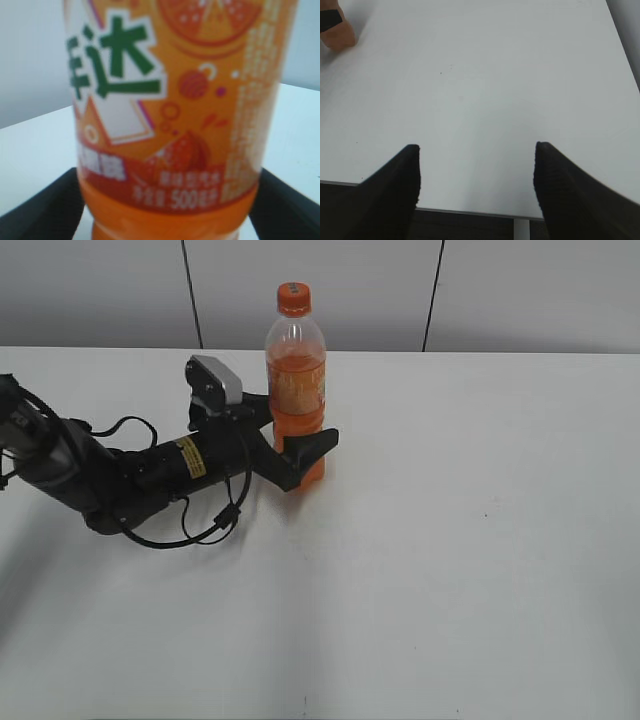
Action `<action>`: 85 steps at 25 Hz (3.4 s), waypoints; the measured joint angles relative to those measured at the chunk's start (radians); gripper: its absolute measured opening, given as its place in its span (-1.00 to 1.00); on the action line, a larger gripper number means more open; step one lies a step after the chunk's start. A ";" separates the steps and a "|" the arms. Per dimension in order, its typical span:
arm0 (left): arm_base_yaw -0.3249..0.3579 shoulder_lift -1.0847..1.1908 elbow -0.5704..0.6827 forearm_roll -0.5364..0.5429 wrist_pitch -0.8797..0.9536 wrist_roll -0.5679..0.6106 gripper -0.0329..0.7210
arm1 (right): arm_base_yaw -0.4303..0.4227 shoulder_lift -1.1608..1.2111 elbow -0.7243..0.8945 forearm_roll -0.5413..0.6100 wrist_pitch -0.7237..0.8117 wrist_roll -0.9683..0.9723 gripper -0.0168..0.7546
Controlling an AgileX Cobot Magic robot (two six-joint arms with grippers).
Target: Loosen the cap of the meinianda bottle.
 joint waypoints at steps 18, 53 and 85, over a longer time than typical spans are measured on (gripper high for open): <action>0.001 0.021 -0.018 0.024 -0.005 0.000 0.14 | 0.000 0.000 0.000 0.000 0.000 0.000 0.42; -0.045 -0.140 0.214 0.372 -0.003 -0.067 0.14 | 0.000 0.000 0.000 0.000 0.000 0.000 0.42; -0.041 -0.067 0.194 0.325 -0.103 -0.007 0.14 | 0.000 0.000 0.000 0.000 0.000 0.000 0.42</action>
